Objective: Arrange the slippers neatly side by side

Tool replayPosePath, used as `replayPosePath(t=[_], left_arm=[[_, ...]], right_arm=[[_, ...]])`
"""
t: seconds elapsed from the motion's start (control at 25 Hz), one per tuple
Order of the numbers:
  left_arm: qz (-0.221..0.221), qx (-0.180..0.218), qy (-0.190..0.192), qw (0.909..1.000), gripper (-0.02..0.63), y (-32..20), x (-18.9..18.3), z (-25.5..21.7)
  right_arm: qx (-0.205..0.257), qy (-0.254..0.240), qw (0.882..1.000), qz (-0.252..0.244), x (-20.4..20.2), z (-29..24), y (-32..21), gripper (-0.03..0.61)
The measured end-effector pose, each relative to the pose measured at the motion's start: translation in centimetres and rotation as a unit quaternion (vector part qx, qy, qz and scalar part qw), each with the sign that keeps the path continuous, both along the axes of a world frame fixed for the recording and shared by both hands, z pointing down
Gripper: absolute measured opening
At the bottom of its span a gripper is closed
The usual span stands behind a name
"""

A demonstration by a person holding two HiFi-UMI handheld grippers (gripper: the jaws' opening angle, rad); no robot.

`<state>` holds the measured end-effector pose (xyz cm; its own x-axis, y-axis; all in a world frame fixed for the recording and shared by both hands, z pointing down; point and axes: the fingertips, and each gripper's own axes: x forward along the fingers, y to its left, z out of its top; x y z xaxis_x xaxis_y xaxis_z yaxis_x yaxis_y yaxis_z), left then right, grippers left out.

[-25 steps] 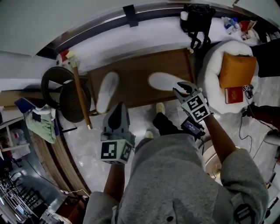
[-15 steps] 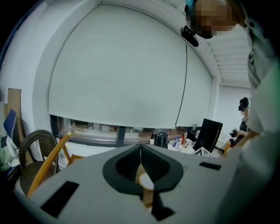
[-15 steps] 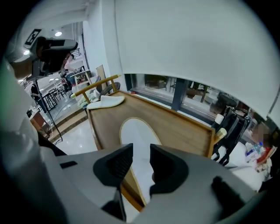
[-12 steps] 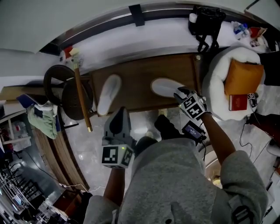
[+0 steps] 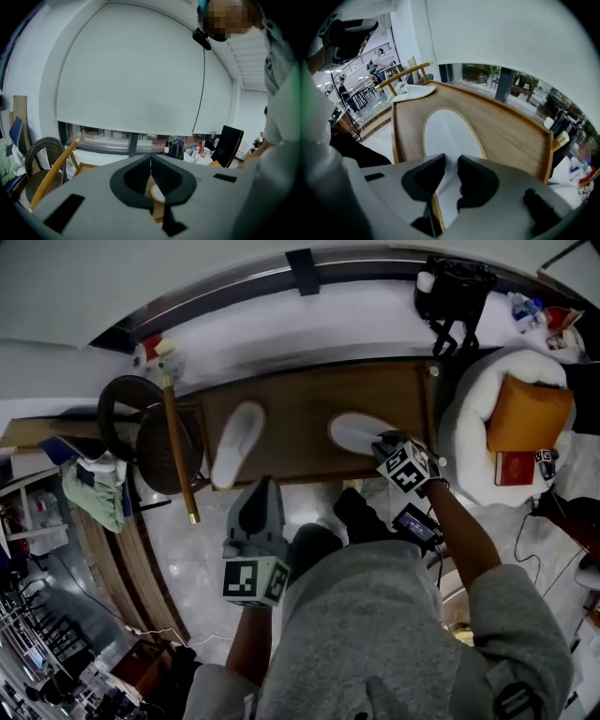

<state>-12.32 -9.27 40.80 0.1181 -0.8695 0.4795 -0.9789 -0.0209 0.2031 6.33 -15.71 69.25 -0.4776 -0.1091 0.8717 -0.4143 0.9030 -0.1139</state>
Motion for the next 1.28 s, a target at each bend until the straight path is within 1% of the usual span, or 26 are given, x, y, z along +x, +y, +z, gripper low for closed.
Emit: replayPosePath(t=[0.08, 0.16, 0.24, 0.4, 0.56, 0.68, 0.76, 0.84, 0.92, 0.96, 1.0, 1.08, 1.28], left_arm=[[-0.006, 0.009, 0.0, 0.9999, 0.015, -0.2, -0.2, -0.3], [-0.007, 0.021, -0.001, 0.9998, 0.015, -0.2, -0.3, -0.5], [-0.007, 0.021, -0.002, 0.9998, 0.015, -0.1, -0.3, -0.4], [-0.009, 0.024, 0.0, 0.9997, 0.015, 0.4, -0.2, -0.4], [-0.014, 0.031, 0.006, 0.9994, 0.015, 0.9, -0.6, -0.5], [-0.011, 0.034, 0.009, 0.9993, 0.015, 1.1, -1.3, -0.5], [-0.006, 0.036, 0.009, 0.9993, 0.015, 1.0, -1.9, -0.5], [-0.004, 0.037, 0.012, 0.9992, 0.015, 0.9, -2.5, -0.6], [0.0, 0.038, 0.011, 0.9992, 0.015, 0.9, -3.2, -0.9], [0.0, 0.04, 0.011, 0.9991, 0.015, 0.9, -3.7, -1.1], [-0.001, 0.041, 0.013, 0.9991, 0.015, 0.8, -4.0, -1.2], [0.0, 0.036, 0.015, 0.9992, 0.015, 0.9, -4.5, -1.2], [-0.006, 0.028, 0.011, 0.9995, 0.015, 0.9, -4.9, -0.8]], right_arm=[[0.004, 0.002, 1.0, -0.009, -0.2, 0.1, 0.0, 0.083], [0.003, -0.004, 1.0, -0.013, -0.5, -0.1, 0.1, 0.04], [-0.003, -0.016, 1.0, -0.007, -0.9, -0.6, 0.2, 0.035], [-0.017, -0.059, 0.997, 0.05, -1.9, -2.4, -0.6, 0.034], [-0.048, -0.091, 0.987, 0.12, -3.2, -4.6, -1.0, 0.034], [-0.077, -0.109, 0.973, 0.188, -4.1, -5.8, -1.0, 0.034], [-0.099, -0.114, 0.96, 0.236, -4.7, -6.3, -1.1, 0.034], [-0.126, -0.12, 0.941, 0.29, -5.1, -6.6, -1.2, 0.034], [-0.152, -0.127, 0.917, 0.345, -5.3, -6.6, -1.3, 0.034], [-0.161, -0.129, 0.907, 0.368, -5.4, -6.5, -1.4, 0.034], [-0.165, -0.13, 0.899, 0.385, -5.5, -6.3, -1.5, 0.034], [-0.166, -0.126, 0.889, 0.407, -5.8, -5.6, -1.7, 0.034], [-0.18, -0.127, 0.875, 0.431, -6.7, -4.5, -2.6, 0.035]])
